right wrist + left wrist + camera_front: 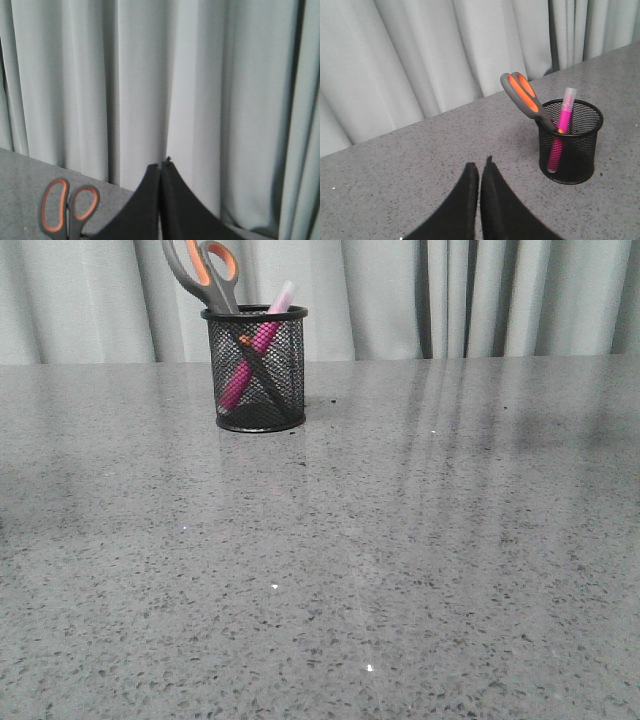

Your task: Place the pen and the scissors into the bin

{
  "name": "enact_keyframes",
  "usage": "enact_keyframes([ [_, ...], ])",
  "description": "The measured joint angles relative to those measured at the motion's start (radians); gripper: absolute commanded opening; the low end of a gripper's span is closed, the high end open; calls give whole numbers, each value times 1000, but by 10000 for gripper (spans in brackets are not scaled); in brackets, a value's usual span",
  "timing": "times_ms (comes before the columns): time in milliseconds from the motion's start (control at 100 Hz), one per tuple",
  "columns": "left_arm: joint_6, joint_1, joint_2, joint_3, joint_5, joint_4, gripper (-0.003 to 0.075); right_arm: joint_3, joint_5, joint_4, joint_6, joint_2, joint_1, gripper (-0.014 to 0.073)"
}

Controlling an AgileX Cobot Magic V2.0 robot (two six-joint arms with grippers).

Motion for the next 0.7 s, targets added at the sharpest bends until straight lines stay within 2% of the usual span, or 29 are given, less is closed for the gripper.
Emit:
enact_keyframes([
  [320,149,0,-281,268,-124,-212,-19,479,-15,-1,-34,-422,-55,-69],
  [490,167,0,-481,440,-183,-304,-19,749,-39,-2,-34,-664,-62,-69],
  [570,170,0,-590,510,-203,-343,-19,841,-51,1,-34,-764,-63,-69],
  [700,172,0,-746,585,-234,-393,-19,917,-103,81,-34,-889,-63,-69],
])
